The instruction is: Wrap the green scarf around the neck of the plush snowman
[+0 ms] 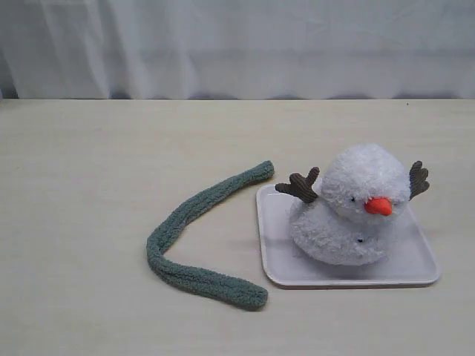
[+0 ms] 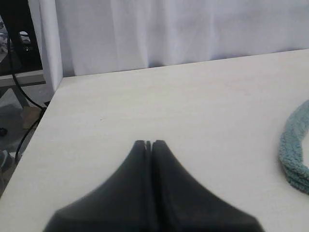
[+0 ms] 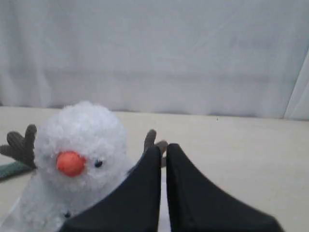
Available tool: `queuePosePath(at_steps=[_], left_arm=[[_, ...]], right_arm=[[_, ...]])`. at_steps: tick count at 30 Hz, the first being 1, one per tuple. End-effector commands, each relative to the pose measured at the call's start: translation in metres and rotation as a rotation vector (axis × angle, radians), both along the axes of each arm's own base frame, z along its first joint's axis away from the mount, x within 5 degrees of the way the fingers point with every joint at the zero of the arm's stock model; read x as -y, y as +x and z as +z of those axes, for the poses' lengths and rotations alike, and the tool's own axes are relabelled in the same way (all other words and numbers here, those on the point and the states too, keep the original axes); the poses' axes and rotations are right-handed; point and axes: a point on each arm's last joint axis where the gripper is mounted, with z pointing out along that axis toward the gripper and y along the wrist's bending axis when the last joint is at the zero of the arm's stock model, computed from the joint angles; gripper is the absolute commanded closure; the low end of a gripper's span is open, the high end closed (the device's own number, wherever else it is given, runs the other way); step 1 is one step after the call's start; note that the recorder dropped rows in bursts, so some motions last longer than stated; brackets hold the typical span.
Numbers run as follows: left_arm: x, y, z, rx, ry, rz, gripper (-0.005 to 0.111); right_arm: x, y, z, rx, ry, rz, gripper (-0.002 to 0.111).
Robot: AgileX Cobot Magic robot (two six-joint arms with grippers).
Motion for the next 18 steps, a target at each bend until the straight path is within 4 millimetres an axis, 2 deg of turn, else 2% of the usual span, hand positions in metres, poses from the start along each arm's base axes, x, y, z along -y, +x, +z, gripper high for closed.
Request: queuePosePath(at_steps=[1, 3, 7, 9, 12, 14, 15, 16, 17, 18], left_arm=[[0.0, 0.0, 0.0, 0.008, -0.011, -0.005, 0.107], [0.0, 0.0, 0.0, 0.008, -0.011, -0.005, 0.107], [0.0, 0.0, 0.0, 0.008, -0.011, -0.005, 0.107], [0.0, 0.0, 0.0, 0.008, -0.011, -0.005, 0.107], [0.0, 0.0, 0.0, 0.008, -0.011, -0.005, 0.107], [0.0, 0.0, 0.0, 0.008, -0.011, -0.005, 0.107], [0.0, 0.0, 0.0, 0.008, -0.011, -0.005, 0.107], [0.0, 0.0, 0.0, 0.008, -0.011, -0.005, 0.107], [0.0, 0.0, 0.0, 0.008, -0.011, -0.005, 0.107], [0.0, 0.0, 0.0, 0.008, -0.011, -0.005, 0.107]], right_arm=[[-0.001, -0.001, 0.013, 0.155, -0.016, 0.007, 0.104], [-0.001, -0.003, 0.028, 0.323, 0.034, 0.017, 0.104], [0.0, -0.016, 0.056, 0.637, 0.409, 0.12, 0.104], [-0.001, -0.024, 0.065, 0.76, 0.471, 0.18, 0.104], [-0.003, -0.031, 0.082, 0.821, 0.428, 0.212, 0.104], [-0.006, -0.035, 0.105, 0.773, 0.335, 0.205, 0.104], [-0.008, -0.04, 0.127, 0.71, 0.217, 0.17, 0.1], [-0.007, -0.041, 0.14, 0.686, 0.164, 0.148, 0.095], [-0.006, -0.042, 0.167, 0.658, 0.11, 0.109, 0.081], [-0.004, -0.041, 0.179, 0.63, 0.085, 0.082, 0.071]])
